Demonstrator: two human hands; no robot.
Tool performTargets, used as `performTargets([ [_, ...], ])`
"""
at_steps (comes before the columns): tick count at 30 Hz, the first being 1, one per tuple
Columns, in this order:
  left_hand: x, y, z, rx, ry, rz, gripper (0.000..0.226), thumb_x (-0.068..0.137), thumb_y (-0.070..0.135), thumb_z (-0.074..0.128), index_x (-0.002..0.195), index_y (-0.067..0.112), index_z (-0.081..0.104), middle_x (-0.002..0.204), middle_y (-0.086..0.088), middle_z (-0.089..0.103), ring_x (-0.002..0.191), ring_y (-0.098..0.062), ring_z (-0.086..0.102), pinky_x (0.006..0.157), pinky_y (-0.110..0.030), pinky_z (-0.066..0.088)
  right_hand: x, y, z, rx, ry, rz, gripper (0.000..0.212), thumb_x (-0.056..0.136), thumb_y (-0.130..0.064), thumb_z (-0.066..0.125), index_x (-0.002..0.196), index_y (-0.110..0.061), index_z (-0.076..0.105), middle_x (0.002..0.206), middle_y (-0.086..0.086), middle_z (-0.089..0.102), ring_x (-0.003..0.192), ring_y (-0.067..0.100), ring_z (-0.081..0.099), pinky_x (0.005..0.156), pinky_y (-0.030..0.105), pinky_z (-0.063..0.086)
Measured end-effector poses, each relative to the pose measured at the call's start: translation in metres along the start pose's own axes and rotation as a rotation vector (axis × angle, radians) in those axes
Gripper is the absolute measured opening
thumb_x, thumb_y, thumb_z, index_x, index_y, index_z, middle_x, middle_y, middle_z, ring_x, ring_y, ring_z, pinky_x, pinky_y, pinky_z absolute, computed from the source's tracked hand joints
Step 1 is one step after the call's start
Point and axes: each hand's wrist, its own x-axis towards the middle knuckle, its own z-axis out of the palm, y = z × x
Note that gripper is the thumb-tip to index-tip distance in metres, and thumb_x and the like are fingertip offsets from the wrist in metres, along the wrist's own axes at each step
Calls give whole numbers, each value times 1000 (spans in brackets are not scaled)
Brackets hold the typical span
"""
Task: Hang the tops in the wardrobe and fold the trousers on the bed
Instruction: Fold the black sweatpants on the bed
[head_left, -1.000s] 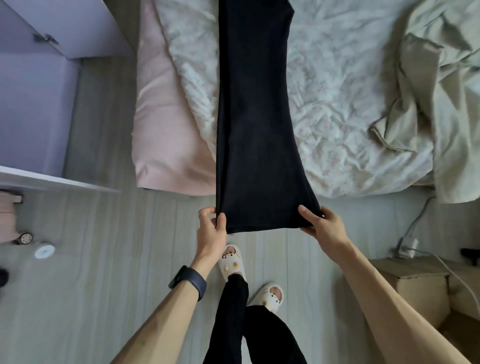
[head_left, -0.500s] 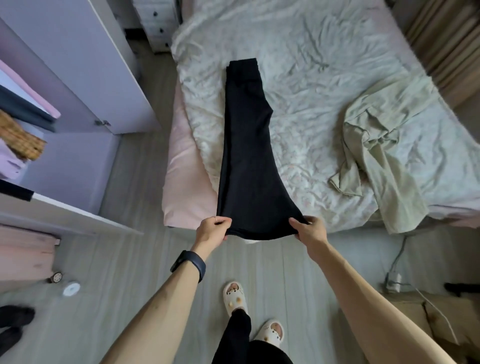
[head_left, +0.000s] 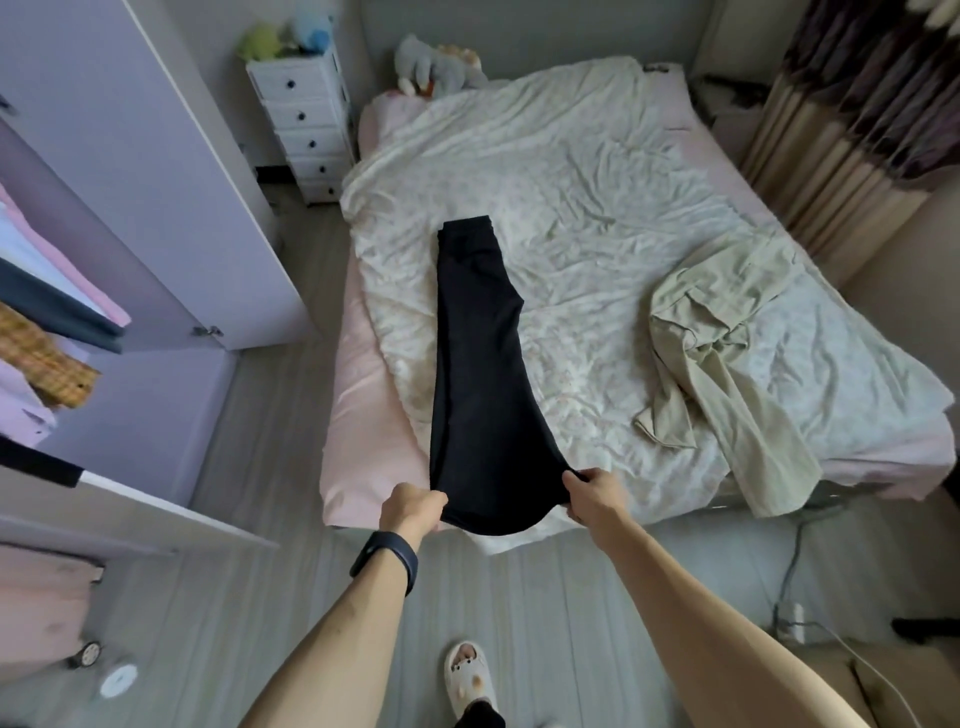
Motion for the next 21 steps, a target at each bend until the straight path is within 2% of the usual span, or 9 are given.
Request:
performTargets([
  [2, 1, -1, 2, -112, -9, 18, 8, 91, 25, 60, 93, 18, 64, 87, 2, 70, 73, -20, 74, 67, -29, 53, -3, -5, 2, 203, -82, 30, 12, 98, -18, 61, 99, -7, 64, 76, 7, 67, 66, 16, 65, 53, 25, 41],
  [4, 5, -3, 2, -244, 7, 40, 4, 96, 26, 57, 98, 22, 59, 95, 3, 68, 72, -17, 73, 64, -28, 49, 2, -5, 4, 188, -137, 46, 10, 96, -18, 63, 89, -12, 58, 82, 7, 68, 75, 19, 67, 59, 29, 40],
  [6, 9, -7, 0, -309, 13, 57, 4, 100, 23, 53, 97, 21, 55, 98, 1, 67, 74, -17, 72, 65, -29, 50, 12, 1, 6, 44, -94, 11, 15, 82, -16, 58, 72, -13, 48, 72, 11, 55, 66, 23, 52, 62, 35, 35],
  [9, 17, -15, 3, -240, -4, 55, 15, 101, 17, 44, 88, 16, 51, 98, -10, 67, 78, -24, 69, 72, -34, 52, 32, 27, 8, 4, -31, 40, 8, 63, -15, 46, 70, -11, 47, 68, 10, 40, 65, 23, 38, 63, 36, 32],
  [11, 15, -21, 6, -196, -25, 52, 16, 101, 14, 42, 88, 13, 50, 93, -12, 63, 70, -22, 63, 68, -31, 50, 23, 30, 9, 53, -11, 74, 7, 72, -6, 48, 70, 1, 47, 71, 11, 43, 66, 24, 41, 65, 36, 35],
  [13, 14, -27, 8, -186, -19, 33, 11, 102, 13, 41, 98, 11, 51, 98, -11, 62, 64, -17, 62, 64, -26, 48, 20, 33, 11, 86, -7, 116, 18, 84, 0, 55, 91, 14, 45, 75, 13, 53, 69, 27, 47, 66, 37, 40],
  [15, 11, -33, 7, -196, -7, 32, 12, 101, 10, 40, 112, 13, 44, 110, -11, 58, 67, -17, 63, 59, -26, 47, 16, 32, 11, 113, -17, 162, 23, 89, -3, 60, 108, -7, 49, 86, 12, 60, 68, 25, 54, 64, 37, 47],
  [17, 9, -38, 6, -162, -2, 101, 20, 100, 6, 36, 114, 20, 40, 112, -10, 56, 70, -22, 60, 56, -25, 45, 14, 30, 9, 87, -40, 151, 34, 89, -3, 57, 115, -21, 45, 87, 11, 59, 62, 19, 49, 55, 32, 42],
  [21, 2, -43, 2, -15, -49, 207, 42, 101, 6, 29, 99, 30, 64, 103, -3, 66, 71, -20, 59, 68, -33, 51, 4, 23, 4, -85, -130, -17, 28, 95, -1, 45, 95, -21, 65, 80, 2, 58, 56, 13, 42, 49, 23, 35],
])
